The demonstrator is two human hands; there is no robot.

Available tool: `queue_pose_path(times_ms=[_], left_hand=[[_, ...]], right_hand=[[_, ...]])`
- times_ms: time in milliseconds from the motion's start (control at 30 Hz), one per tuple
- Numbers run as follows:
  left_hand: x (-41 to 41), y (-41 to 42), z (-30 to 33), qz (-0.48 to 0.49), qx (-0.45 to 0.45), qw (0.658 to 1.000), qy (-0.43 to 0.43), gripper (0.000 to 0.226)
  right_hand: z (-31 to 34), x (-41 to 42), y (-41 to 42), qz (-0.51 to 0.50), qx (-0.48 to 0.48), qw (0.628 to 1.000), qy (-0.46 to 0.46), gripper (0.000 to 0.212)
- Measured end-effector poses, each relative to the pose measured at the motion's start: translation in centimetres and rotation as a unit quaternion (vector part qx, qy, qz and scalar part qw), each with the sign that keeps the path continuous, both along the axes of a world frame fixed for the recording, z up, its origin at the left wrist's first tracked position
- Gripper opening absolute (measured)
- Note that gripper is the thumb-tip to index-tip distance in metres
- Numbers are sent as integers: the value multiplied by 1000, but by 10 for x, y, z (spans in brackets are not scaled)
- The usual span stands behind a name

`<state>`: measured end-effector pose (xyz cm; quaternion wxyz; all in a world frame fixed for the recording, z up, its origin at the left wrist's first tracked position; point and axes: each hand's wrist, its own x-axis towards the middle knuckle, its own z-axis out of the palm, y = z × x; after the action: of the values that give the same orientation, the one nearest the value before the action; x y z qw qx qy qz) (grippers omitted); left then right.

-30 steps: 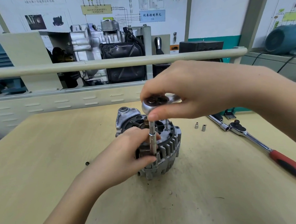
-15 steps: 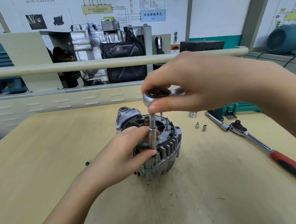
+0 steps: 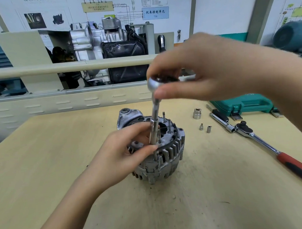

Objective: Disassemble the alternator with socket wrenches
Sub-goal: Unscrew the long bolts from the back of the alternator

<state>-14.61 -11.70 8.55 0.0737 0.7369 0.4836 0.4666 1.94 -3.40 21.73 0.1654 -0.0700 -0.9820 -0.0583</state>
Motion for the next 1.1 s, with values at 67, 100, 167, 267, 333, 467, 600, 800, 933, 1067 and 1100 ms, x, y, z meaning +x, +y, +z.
queue_pose_path(times_ms=[67, 100, 167, 267, 333, 467, 600, 800, 933, 1067, 1100], left_hand=[[-2, 0, 3, 2, 24, 999, -46, 33], [-5, -1, 4, 7, 36, 997, -68, 33], [-10, -1, 8, 15, 54, 992, -110, 30], [-19, -2, 12, 27, 48, 983, -174, 37], [-24, -1, 13, 34, 31, 978, -203, 38], [-33, -1, 14, 59, 4, 976, -209, 21], [-37, -1, 13, 79, -9, 979, -186, 6], [-38, 3, 11, 145, 17, 979, -143, 16], [-46, -1, 16, 124, -59, 979, -154, 13], [-85, 6, 5, 206, -243, 948, 23, 20], [-96, 10, -2, 243, -287, 924, 66, 24]], right_hand=[[6, 4, 1, -2, 17, 999, 29, 49], [8, 6, 1, -2, 23, 999, 43, 48], [9, 10, 2, 2, 15, 998, 67, 44], [2, 11, 3, -13, -2, 996, 92, 49], [-5, 10, 4, -27, -32, 994, 105, 48], [-23, 9, 8, -35, -123, 981, 148, 41], [-43, 7, 10, -19, -231, 948, 220, 16], [-72, 1, 13, 5, -342, 892, 294, 13], [-85, 1, 18, 7, -352, 878, 324, 10], [-92, 7, 24, -6, -374, 858, 353, 11], [-91, 8, 25, -10, -371, 858, 355, 15]])
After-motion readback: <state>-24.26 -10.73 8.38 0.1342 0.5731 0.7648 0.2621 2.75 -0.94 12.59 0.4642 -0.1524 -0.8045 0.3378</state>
